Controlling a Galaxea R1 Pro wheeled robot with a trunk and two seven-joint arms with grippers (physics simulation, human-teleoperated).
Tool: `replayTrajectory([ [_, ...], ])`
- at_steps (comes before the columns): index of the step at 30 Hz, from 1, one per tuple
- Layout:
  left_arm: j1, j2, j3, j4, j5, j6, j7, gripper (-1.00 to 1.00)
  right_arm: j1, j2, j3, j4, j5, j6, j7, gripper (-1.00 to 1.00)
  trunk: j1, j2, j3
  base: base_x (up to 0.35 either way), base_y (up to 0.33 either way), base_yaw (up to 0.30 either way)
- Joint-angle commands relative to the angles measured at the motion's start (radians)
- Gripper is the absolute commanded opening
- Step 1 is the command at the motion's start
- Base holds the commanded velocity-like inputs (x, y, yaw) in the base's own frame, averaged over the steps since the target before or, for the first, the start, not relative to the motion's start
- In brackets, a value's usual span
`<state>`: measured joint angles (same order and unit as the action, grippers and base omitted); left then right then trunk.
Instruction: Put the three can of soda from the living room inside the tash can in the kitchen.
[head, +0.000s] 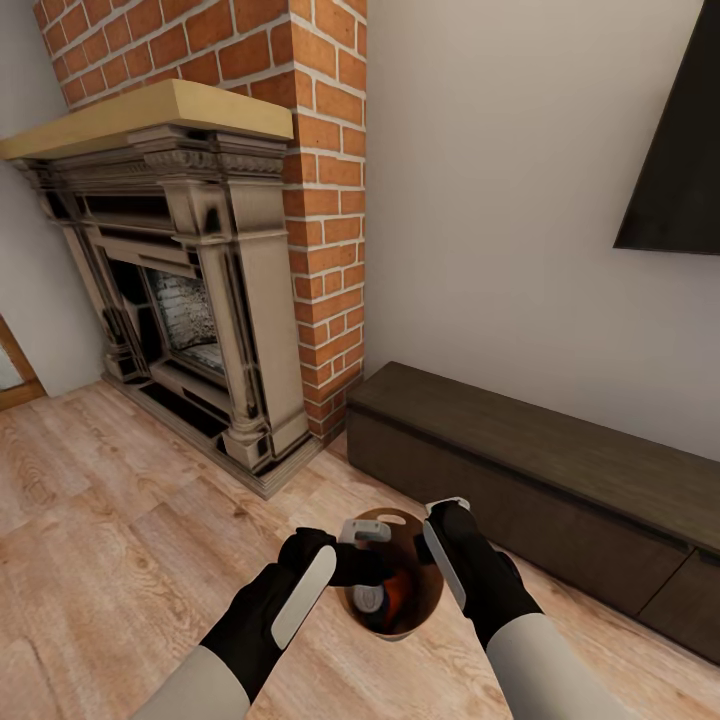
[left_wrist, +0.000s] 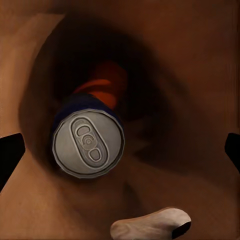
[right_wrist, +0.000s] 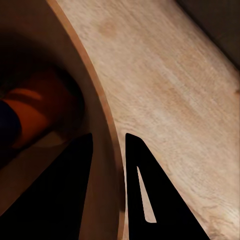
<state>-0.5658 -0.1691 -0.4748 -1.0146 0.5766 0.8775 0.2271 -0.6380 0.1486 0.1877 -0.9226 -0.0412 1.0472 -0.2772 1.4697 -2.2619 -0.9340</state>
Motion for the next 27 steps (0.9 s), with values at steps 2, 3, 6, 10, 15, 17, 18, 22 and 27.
replayTrajectory([
  [2, 0.000, 0.000, 0.000, -0.003, 0.000, 0.000, 0.000, 1.00, 0.000, -0.001, 0.000, 0.000, -0.006, 0.000, 0.003, -1.00, 0.000, 0.000, 0.000, 0.000, 0.000, 0.000],
  [3, 0.001, 0.001, 0.000, -0.005, -0.001, 0.001, 0.000, 1.00, 0.000, -0.002, -0.001, 0.001, -0.006, 0.000, 0.003, -1.00, 0.000, 0.000, 0.000, 0.000, 0.000, 0.000],
  [6, 0.001, 0.002, -0.001, -0.010, -0.001, 0.002, 0.000, 1.00, 0.000, -0.006, -0.006, 0.002, -0.005, 0.000, 0.004, -1.00, 0.000, 0.000, 0.000, 0.000, 0.000, 0.000],
  [10, 0.002, 0.005, -0.001, -0.045, -0.001, 0.003, 0.003, 1.00, -0.001, -0.014, -0.017, 0.010, -0.005, 0.000, 0.006, -1.00, 0.000, 0.000, 0.000, 0.000, 0.000, 0.000],
  [15, 0.003, 0.008, -0.001, -0.063, -0.001, 0.004, 0.004, 1.00, -0.004, -0.043, -0.021, 0.037, -0.005, 0.000, 0.010, -1.00, 0.000, 0.000, 0.000, 0.000, 0.000, 0.000],
  [17, 0.003, 0.009, -0.003, -0.072, -0.001, 0.006, 0.005, 1.00, -0.008, -0.052, -0.021, 0.075, -0.005, 0.000, 0.011, -1.00, 0.000, 0.000, 0.000, 0.000, 0.000, 0.000],
  [18, 0.003, 0.009, -0.003, -0.078, -0.001, 0.007, 0.005, 1.00, -0.011, -0.054, -0.022, 0.091, -0.005, 0.000, 0.011, -1.00, 0.000, 0.000, 0.000, 0.000, 0.000, 0.000],
  [22, 0.005, 0.011, -0.005, -0.107, -0.001, 0.014, 0.007, 1.00, -0.041, -0.069, -0.022, 0.185, -0.004, -0.001, 0.012, -1.00, 0.000, 0.000, 0.000, 0.000, 0.000, 0.000],
  [27, 0.006, 0.014, -0.005, -0.136, -0.003, 0.021, 0.009, 1.00, -0.058, -0.114, -0.022, 0.242, -0.006, -0.031, 0.015, -1.00, 0.000, 0.000, 0.000, 0.000, 0.000, 0.000],
])
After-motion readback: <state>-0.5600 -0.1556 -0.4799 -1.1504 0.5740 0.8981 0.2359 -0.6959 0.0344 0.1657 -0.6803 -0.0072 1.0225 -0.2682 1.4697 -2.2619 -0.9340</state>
